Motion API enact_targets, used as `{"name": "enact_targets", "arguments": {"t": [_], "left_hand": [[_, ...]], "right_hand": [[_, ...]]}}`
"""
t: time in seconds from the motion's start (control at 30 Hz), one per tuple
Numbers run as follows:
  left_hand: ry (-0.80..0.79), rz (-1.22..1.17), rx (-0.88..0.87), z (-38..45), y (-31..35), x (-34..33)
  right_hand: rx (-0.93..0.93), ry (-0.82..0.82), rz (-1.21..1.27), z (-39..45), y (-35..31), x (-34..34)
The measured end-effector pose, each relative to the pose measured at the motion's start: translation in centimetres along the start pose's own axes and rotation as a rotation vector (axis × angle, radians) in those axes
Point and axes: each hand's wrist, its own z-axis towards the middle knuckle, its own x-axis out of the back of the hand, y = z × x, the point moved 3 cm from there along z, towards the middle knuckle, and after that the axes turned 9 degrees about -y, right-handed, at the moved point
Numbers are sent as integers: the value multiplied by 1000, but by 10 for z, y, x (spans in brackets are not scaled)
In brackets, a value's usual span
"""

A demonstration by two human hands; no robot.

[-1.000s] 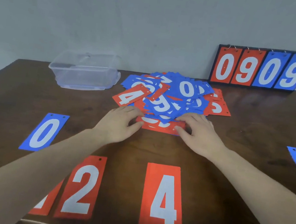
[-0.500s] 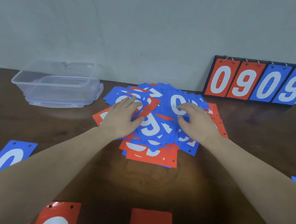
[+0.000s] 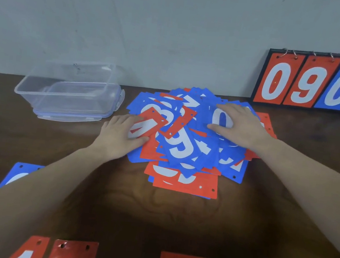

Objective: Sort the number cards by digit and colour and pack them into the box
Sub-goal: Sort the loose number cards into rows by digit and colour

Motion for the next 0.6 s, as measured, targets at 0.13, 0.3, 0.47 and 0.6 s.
{"name": "enact_targets", "arguments": {"t": [0.13,0.3,0.47,0.6], "left_hand": [[-4,-5,8,2,3,2],[79,-19,-53,-7,11,0],[100,-146,-84,-14,22,-1],[83,-233,-98,-19,34,0]], "right_hand": [[-101,-161,-16,-3,4,-6],[-78,-119,-45,-8,2,-3],[-76,-65,10,-19,2,0],[-112,-173,-42,-22,9,2]]}}
